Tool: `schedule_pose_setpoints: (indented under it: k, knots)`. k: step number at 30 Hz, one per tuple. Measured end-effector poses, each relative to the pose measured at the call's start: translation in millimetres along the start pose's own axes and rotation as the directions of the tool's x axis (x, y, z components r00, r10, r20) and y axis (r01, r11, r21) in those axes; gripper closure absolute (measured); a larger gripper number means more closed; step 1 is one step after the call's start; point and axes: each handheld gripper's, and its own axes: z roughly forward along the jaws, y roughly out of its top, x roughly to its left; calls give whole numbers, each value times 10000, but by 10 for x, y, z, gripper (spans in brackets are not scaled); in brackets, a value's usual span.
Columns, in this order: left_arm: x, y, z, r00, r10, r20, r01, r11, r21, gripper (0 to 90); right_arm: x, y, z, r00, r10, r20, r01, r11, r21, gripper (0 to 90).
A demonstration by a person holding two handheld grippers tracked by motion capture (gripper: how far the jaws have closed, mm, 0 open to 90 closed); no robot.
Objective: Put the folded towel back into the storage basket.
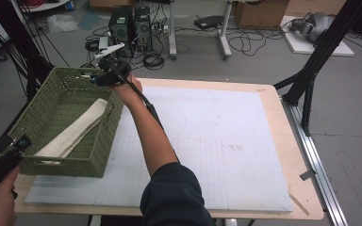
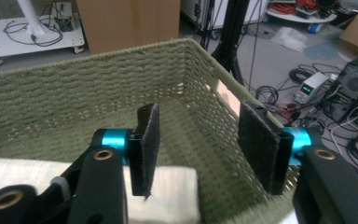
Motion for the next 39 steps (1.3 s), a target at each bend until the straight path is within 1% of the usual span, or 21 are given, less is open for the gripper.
schedule_pose_setpoints:
  k: [4, 5, 7, 8, 10, 11, 12, 15, 20, 21, 24, 25, 26, 27, 28, 30, 31, 34, 35, 36, 39]
  knots:
    - [-49, 0, 31, 9993, 50, 361, -46, 9999, -121, 306, -65, -42, -173, 9997, 212, -97, -212, 9998, -38, 396]
    - [-79, 3, 55, 9976, 50, 690, -41, 9999, -130, 286, -75, -51, -215, 9994, 291, -168, -292, 9995, -72, 382]
    - [-99, 4, 69, 9971, -4, 767, 10, 10000, -85, 234, -96, -69, -298, 9992, 300, -277, -302, 9995, -73, 345]
    - [-153, 5, 103, 9979, 144, 634, -150, 9998, 100, 183, -104, -77, -338, 9989, 349, -309, -351, 9994, -48, 322]
    - [-174, 6, 115, 9970, 189, 753, -201, 9997, 154, 179, -116, -95, -420, 9983, 442, -379, -443, 9990, -6, 296]
    - [-217, 7, 134, 9933, 271, 1120, -297, 9993, 218, 179, -124, -105, -459, 9982, 439, -415, -440, 9990, 4, 287]
    - [-217, 7, 134, 9933, 271, 1120, -297, 9993, 218, 179, -135, -115, -497, 9982, 393, -460, -393, 9992, 5, 277]
    - [-311, 7, 171, 9770, 458, 2084, -538, 9980, 329, 179, -155, -153, -611, 9973, 388, -624, -377, 9991, 183, 216]
    - [-421, 5, 209, 9617, 457, 2703, -574, 9977, 359, 178, -169, -253, -831, 9968, 305, -741, -272, 9986, 452, 198]
    - [-421, 5, 209, 9617, 457, 2703, -574, 9977, 359, 177, -182, -273, -877, 9970, 278, -722, -243, 9985, 485, 191]
    - [-508, -6, 250, 9438, 456, 3272, -633, 9970, 437, 177, -205, -333, -1046, 9978, 353, -567, -328, 9984, 455, 183]
    - [-508, -6, 250, 9438, 456, 3272, -633, 9970, 437, 177, -214, -351, -1104, 9979, 405, -503, -382, 9982, 465, 182]
    - [-569, -9, 270, 9361, 545, 3475, -730, 9965, 405, 178, -221, -373, -1163, 9982, 416, -433, -400, 9985, 365, 181]
    - [-569, -9, 270, 9361, 545, 3475, -730, 9965, 405, 177, -221, -373, -1163, 9982, 416, -433, -400, 9985, 365, 181]
    - [-601, -11, 283, 9322, 570, 3575, -764, 9963, 404, 177, -242, -417, -1280, 9986, 409, -324, -399, 9987, 303, 181]
    - [-663, -22, 311, 9203, 575, 3869, -800, 9959, 423, 178, -251, -439, -1338, 9988, 434, -238, -426, 9986, 306, 181]
    - [-729, -39, 346, 9081, 560, 4151, -817, 9957, 443, 178, -266, -485, -1444, 9988, 470, -115, -467, 9985, 270, 180]
    - [-841, -61, 397, 8916, 701, 4474, -1017, 9937, 470, 178, -269, -554, -1589, 9989, 473, 29, -474, 9986, 248, 179]
    - [-841, -61, 397, 8916, 701, 4474, -1017, 9937, 470, 178, -265, -579, -1637, 9988, 485, 49, -486, 9986, 230, 179]
    - [-913, -75, 430, 8798, 743, 4695, -1111, 9925, 510, 178, -264, -603, -1681, 9989, 458, 120, -460, 9987, 229, 179]
    - [-1017, -97, 481, 8617, 779, 5014, -1231, 9907, 576, 178, -265, -686, -1820, 9983, 496, 290, -503, 9985, 231, 178]
